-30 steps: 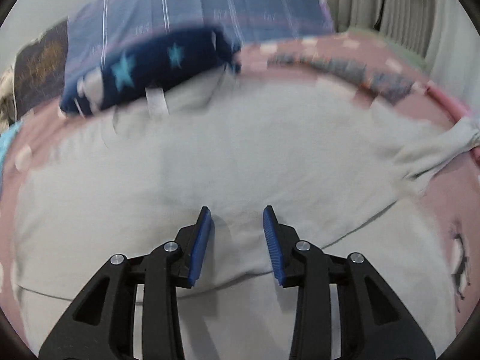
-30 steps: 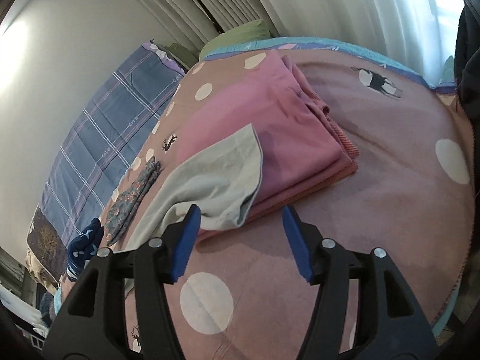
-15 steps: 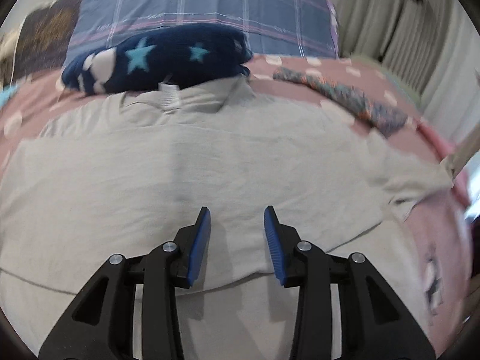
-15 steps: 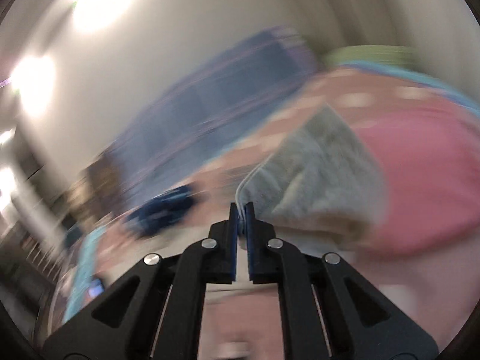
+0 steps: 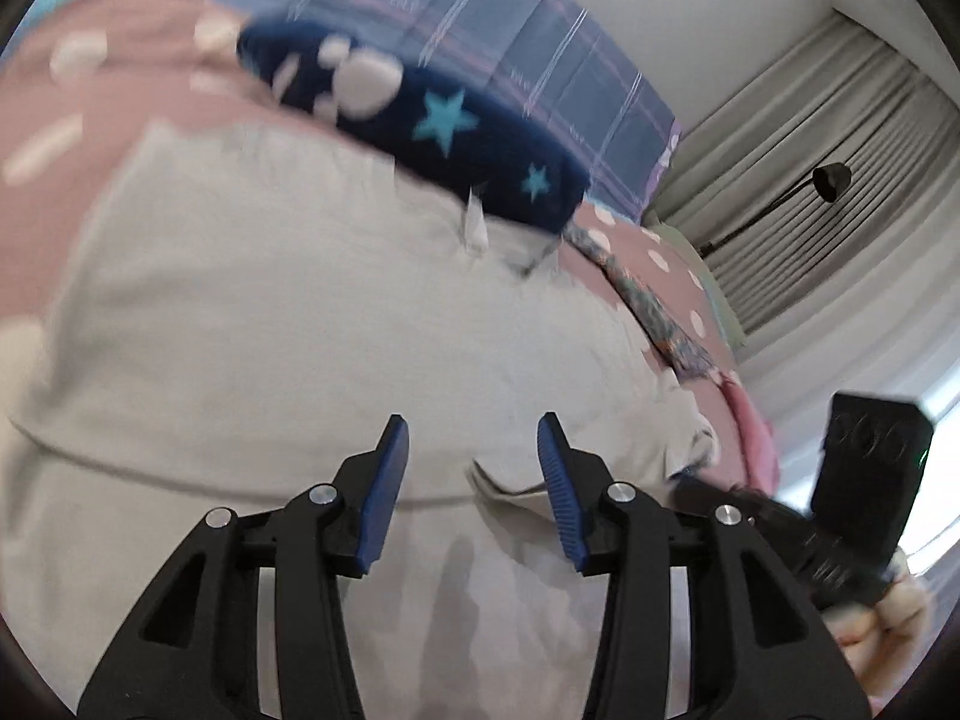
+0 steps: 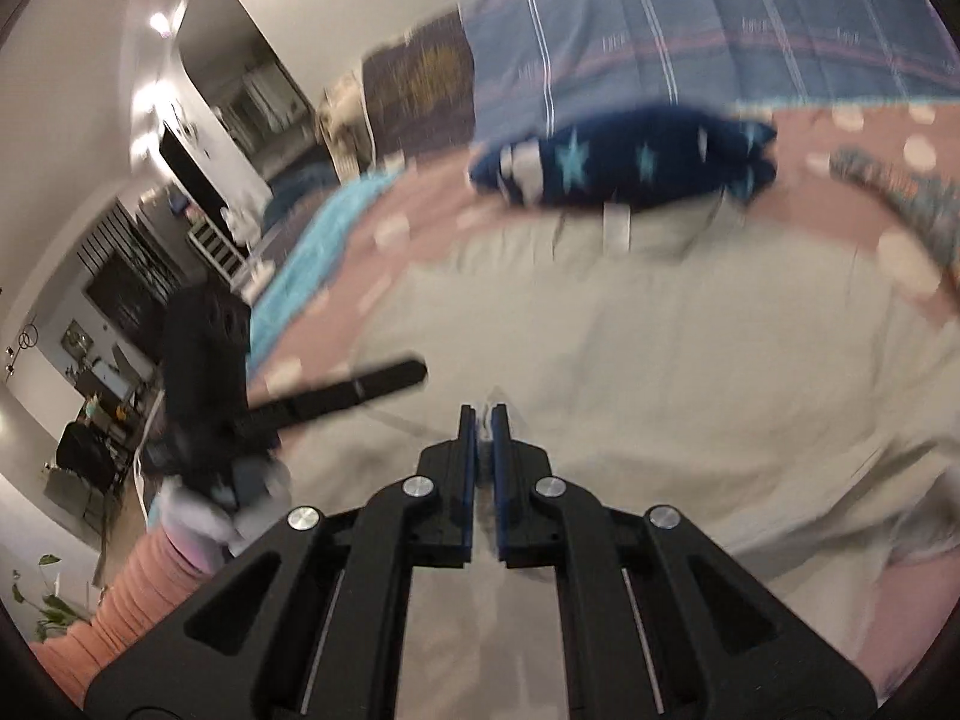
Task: Fold small clothes
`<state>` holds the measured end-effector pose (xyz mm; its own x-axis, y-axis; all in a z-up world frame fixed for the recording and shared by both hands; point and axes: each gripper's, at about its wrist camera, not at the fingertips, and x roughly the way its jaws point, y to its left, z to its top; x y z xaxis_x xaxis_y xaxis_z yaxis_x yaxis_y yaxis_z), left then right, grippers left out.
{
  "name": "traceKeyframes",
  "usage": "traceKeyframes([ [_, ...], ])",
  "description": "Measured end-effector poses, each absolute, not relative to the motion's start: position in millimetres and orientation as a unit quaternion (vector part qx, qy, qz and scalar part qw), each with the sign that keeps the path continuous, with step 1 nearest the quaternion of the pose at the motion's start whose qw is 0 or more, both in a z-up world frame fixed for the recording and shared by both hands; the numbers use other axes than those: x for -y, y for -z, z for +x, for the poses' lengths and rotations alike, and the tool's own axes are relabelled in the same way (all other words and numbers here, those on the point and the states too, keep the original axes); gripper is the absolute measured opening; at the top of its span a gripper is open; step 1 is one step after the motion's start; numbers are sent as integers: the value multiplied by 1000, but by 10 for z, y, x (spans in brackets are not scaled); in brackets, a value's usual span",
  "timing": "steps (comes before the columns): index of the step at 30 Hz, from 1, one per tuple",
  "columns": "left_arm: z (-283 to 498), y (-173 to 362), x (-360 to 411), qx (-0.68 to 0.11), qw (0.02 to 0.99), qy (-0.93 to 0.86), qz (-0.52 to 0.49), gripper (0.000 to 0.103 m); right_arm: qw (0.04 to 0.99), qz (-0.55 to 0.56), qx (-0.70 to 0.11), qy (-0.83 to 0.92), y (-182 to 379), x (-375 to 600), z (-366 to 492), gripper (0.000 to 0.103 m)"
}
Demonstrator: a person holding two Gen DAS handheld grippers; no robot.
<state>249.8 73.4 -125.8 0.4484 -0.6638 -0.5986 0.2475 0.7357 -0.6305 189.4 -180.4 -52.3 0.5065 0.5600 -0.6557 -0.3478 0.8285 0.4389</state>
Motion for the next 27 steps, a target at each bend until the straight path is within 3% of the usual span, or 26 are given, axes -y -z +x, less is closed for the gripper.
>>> traceKeyframes([
  [13,2304,1433,-423,-496,785,306,-209,49,860,22,-432,-272,729,1311,1217,6],
  [14,2296,1426,-380,-492,789,306,-204,42,859,20,-432,-272,721,1296,1217,6],
  [15,2297,1422,-369,-488,790,311,-201,12,860,15,-432,-273,727,1273,1196,6],
  [16,2298,1417,-309,-491,785,322,-198,1,860,12,-431,-272,726,1262,1186,6],
  [22,2306,614,-46,-396,840,347,-131,1,876,27,-404,-263,543,1270,1261,6],
  [27,2528,-60,-91,-336,882,321,-82,1,907,43,-332,-257,96,1194,1454,6],
])
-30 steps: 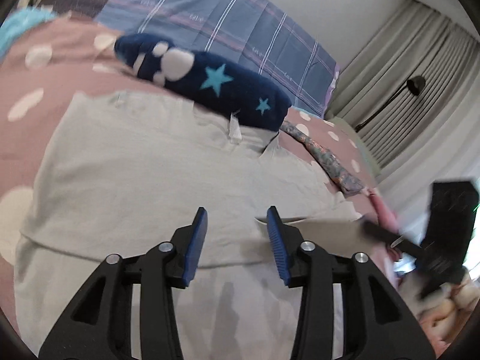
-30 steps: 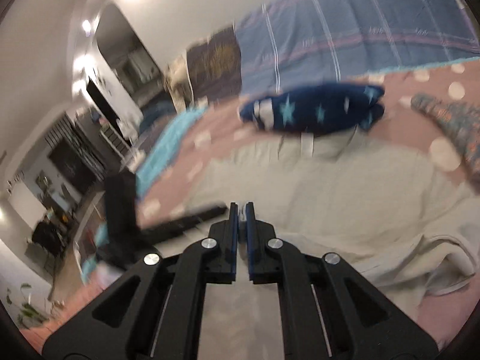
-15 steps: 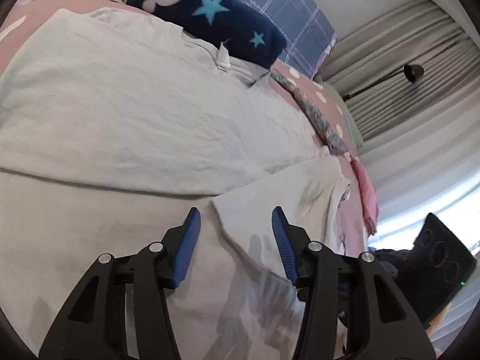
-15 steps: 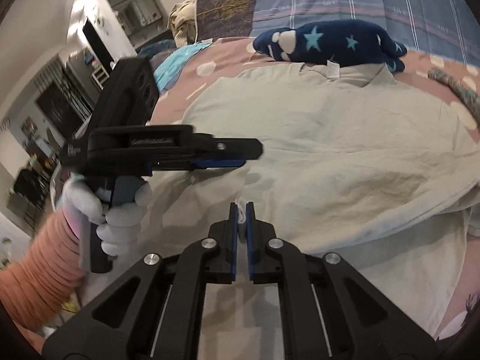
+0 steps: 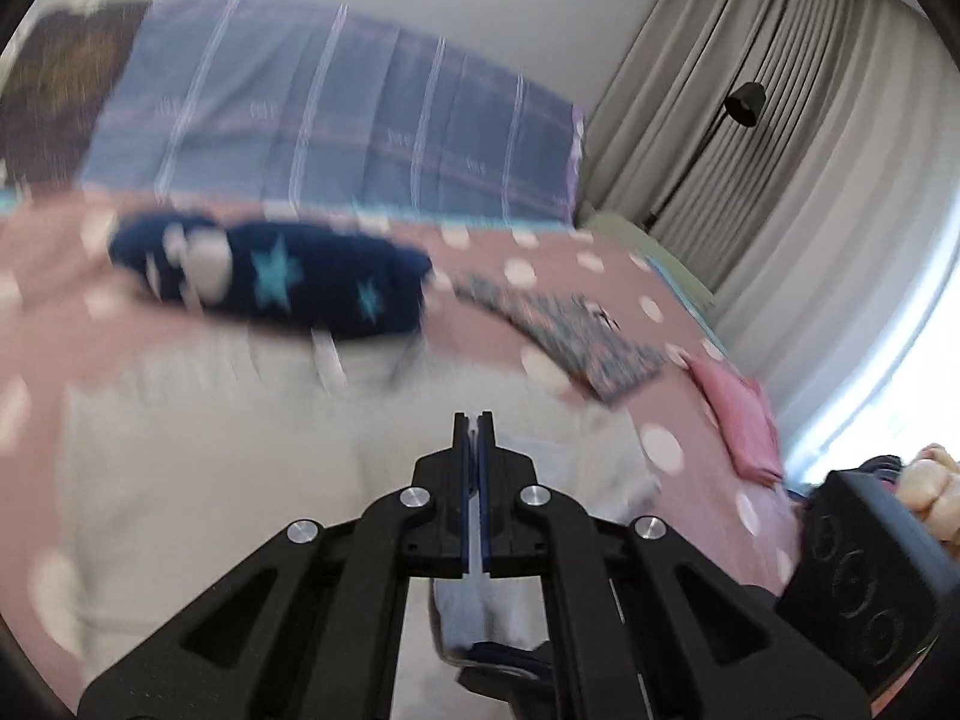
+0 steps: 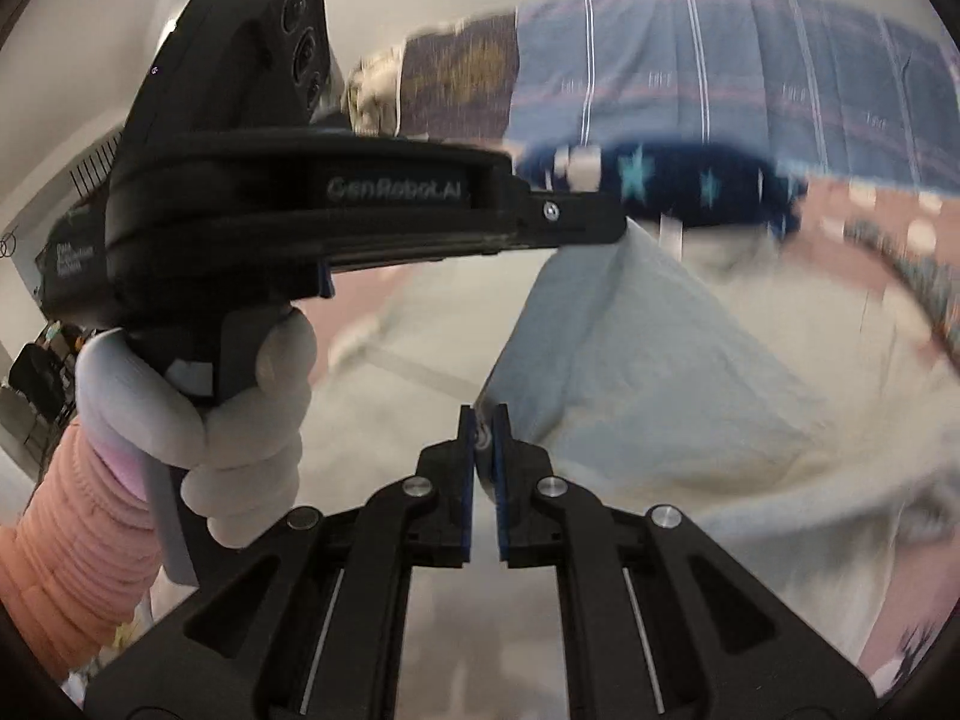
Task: Fold small clothes
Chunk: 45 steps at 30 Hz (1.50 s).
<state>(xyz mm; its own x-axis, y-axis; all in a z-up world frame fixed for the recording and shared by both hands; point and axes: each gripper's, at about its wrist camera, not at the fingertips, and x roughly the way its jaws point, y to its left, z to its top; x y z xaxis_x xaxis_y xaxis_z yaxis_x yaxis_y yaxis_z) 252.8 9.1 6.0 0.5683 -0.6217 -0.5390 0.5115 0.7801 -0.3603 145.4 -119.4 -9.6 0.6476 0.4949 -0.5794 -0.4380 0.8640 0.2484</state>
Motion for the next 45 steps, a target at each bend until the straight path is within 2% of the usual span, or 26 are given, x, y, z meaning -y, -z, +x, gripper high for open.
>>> traceKeyframes([
  [4,2770,-300,-250,-315,906,278,-56,1,916,62,-293,-268,-230,1034,1746,6],
  [7,2973,-249,-479,-321,916,238,-43,1,911,70,-299,-275,-251,825,1998,6],
  [16,3298,646,-1233,-404,900,145,-78,1,875,75,-382,-287,409,337,2415,6],
  [19,3304,878,-1337,-424,893,129,-74,2,852,80,-412,-313,613,282,2368,9],
  [20,3304,929,-1340,-428,892,128,-72,2,847,79,-418,-320,643,291,2348,14],
  [21,3300,979,-1362,-432,890,125,-69,3,844,74,-421,-325,659,350,2301,28],
  [22,3298,1004,-1383,-433,891,118,-67,4,847,70,-417,-323,638,424,2259,36],
  [23,3288,1014,-1396,-434,892,110,-65,4,852,62,-413,-315,621,525,2215,36],
  [25,3282,1017,-1468,-432,894,96,-67,16,860,56,-410,-299,587,778,2152,36],
  [28,3196,1005,-1589,-423,897,95,-82,28,882,25,-402,-243,578,1272,1995,36],
  [33,2803,1039,-1529,-422,891,146,-79,38,917,-41,-381,-112,595,2093,1578,36],
  [39,2518,1332,-1196,-447,883,142,25,43,916,-39,-398,-25,783,2814,1380,39],
  [40,2523,1337,-1187,-441,887,137,20,43,914,-40,-403,-19,835,2868,1351,39],
  [41,2548,1327,-1190,-442,886,136,11,37,914,-42,-404,-14,886,2892,1350,39],
  [42,2576,1308,-1200,-444,885,141,-5,13,915,-42,-401,-12,897,2900,1330,39],
  [45,2615,1211,-1207,-440,888,133,-16,2,921,-51,-385,-15,891,2823,1408,39],
])
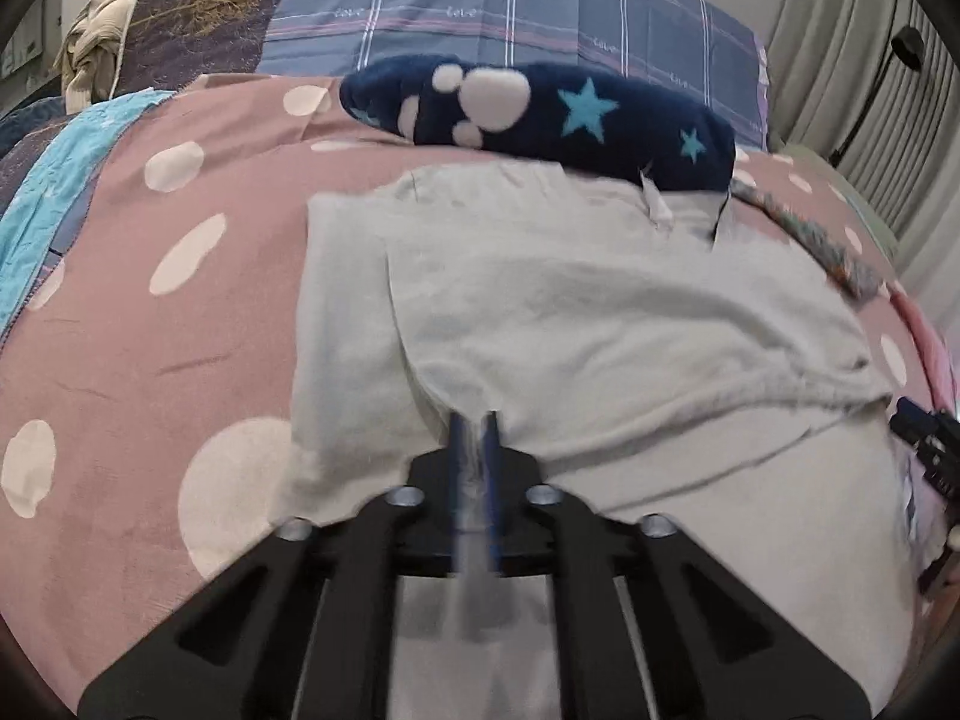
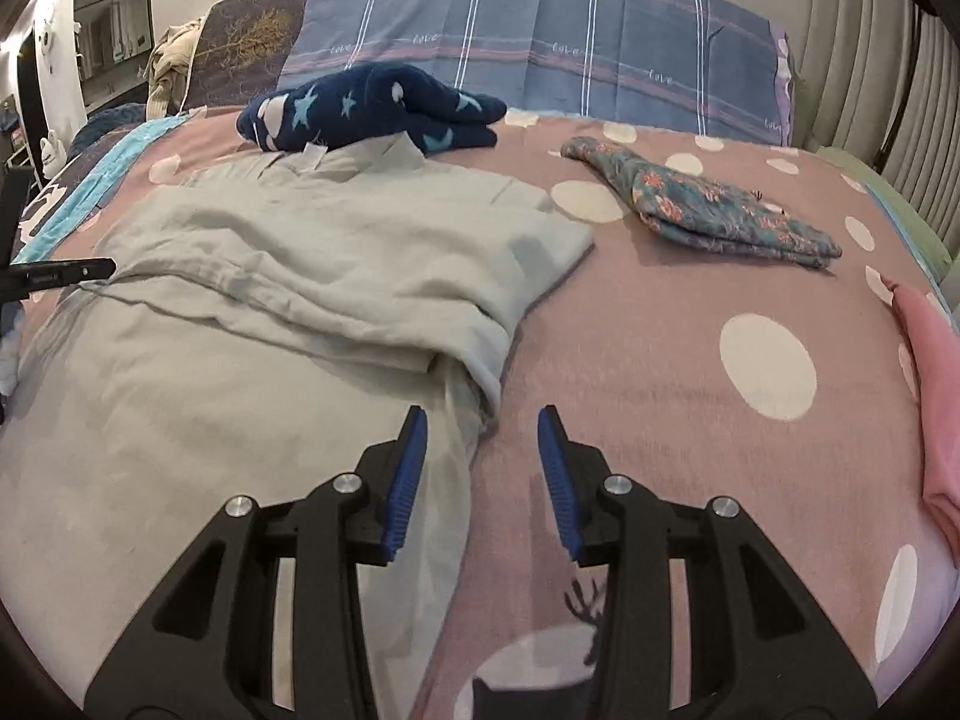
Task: Fold small clothes
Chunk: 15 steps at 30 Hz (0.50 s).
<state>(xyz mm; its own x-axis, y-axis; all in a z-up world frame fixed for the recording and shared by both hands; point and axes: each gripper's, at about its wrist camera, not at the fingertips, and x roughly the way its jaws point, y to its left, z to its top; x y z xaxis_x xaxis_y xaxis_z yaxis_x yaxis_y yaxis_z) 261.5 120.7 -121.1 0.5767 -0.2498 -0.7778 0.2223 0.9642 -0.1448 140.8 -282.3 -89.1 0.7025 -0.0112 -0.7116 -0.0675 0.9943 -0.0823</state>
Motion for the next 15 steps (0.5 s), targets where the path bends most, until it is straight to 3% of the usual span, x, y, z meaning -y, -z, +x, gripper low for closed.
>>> traceKeyframes([
  [2,2575,1047,-1241,-421,899,122,-17,2,924,-76,-374,-15,884,2729,1446,34],
  [3,2551,953,-1282,-411,903,122,-25,2,925,-96,-367,-13,870,2665,1477,14],
  [4,2527,870,-1329,-403,907,121,-32,2,924,-113,-364,-10,853,2628,1484,0],
  [15,2491,1197,-1539,-433,898,76,-18,0,903,-57,-422,-53,970,2853,1256,0],
])
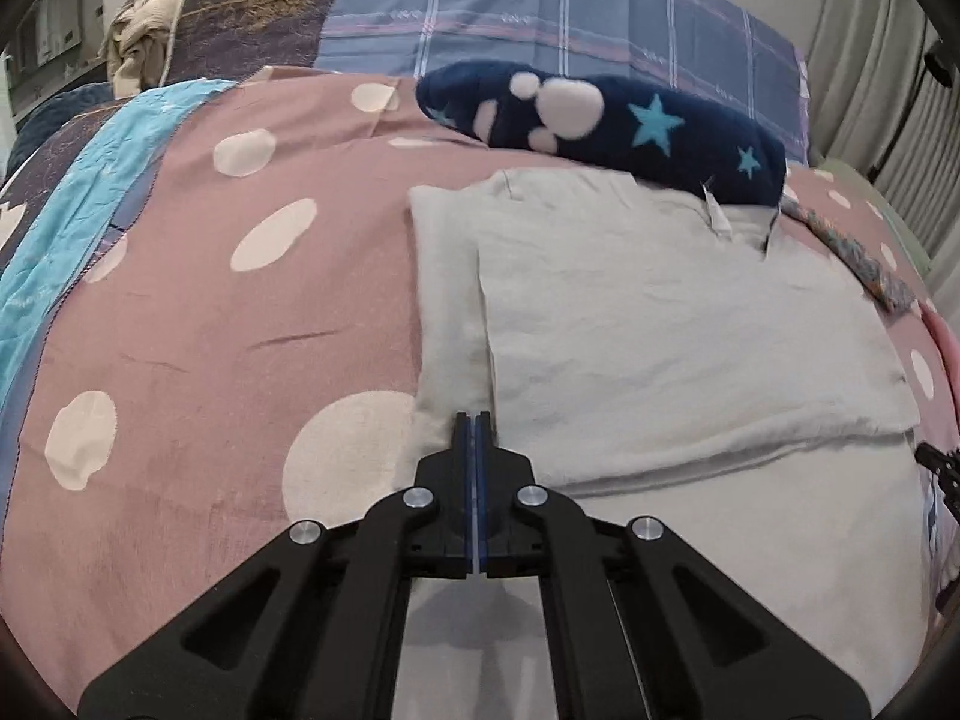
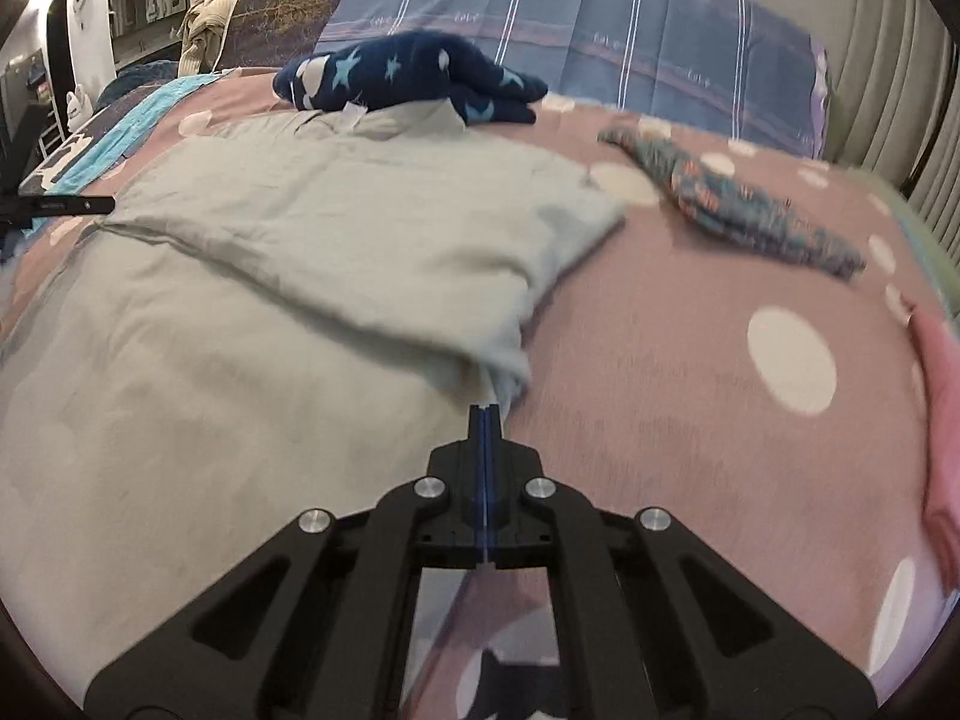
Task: Fold small clothes
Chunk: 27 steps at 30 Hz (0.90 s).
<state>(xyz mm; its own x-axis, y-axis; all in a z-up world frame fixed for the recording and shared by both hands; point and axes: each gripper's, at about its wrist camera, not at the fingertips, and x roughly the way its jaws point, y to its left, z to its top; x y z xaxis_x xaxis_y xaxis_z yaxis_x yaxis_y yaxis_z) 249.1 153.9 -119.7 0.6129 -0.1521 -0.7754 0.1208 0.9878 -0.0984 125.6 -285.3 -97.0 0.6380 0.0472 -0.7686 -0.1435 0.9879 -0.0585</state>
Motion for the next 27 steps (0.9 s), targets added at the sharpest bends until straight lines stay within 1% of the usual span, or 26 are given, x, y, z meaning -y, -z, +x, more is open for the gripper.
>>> traceKeyframes([
  [2,2466,1077,-1490,-413,907,81,-19,2,908,-6,-415,-61,847,2980,1292,0],
  [3,2455,993,-1419,-400,912,93,-20,6,910,19,-409,-63,786,3048,1330,6],
  [4,2456,916,-1307,-389,914,112,-21,13,911,43,-405,-63,728,3115,1393,15],
  [6,2500,867,-1102,-384,913,139,-19,21,908,96,-403,-62,644,3276,1624,22],
  [7,2530,875,-952,-384,910,157,-15,25,904,123,-406,-53,641,3364,1788,23],
  [8,2559,913,-817,-388,906,169,-11,25,900,138,-410,-49,647,3404,1881,25],
  [10,2646,1092,-566,-407,893,190,-8,25,883,195,-424,-42,735,3543,2167,34],
  [11,2671,1205,-473,-419,886,197,-7,25,875,215,-431,-39,779,3591,2278,36],
  [12,2690,1341,-385,-433,878,202,-1,26,866,239,-438,-33,849,3651,2424,41],
  [13,2674,1453,-300,-428,883,193,23,27,863,249,-440,-30,882,3677,2490,45],
  [15,2638,1409,-286,-419,887,192,32,28,850,273,-449,-29,993,3742,2682,51],
  [16,2640,1416,-303,-419,887,193,28,29,848,283,-447,-32,1024,3770,2749,49],
  [17,2641,1426,-322,-419,886,195,23,29,847,290,-445,-35,1037,3778,2806,39],
  [18,2649,1423,-347,-420,886,198,16,29,848,287,-444,-41,1021,3762,2866,1],
  [19,2653,1420,-349,-419,886,198,13,29,857,278,-433,-38,957,3744,2878,2],
  [22,2634,1430,-274,-414,890,189,33,29,913,188,-362,-19,521,3585,2754,2],
  [23,2616,1426,-250,-412,891,185,42,29,920,164,-357,-15,479,3552,2757,2],
  [24,2601,1428,-230,-411,892,182,49,29,923,119,-367,-3,511,3475,2825,2],
  [27,2579,1428,-198,-407,894,174,64,29,907,55,-417,33,832,3435,3033,3],
])
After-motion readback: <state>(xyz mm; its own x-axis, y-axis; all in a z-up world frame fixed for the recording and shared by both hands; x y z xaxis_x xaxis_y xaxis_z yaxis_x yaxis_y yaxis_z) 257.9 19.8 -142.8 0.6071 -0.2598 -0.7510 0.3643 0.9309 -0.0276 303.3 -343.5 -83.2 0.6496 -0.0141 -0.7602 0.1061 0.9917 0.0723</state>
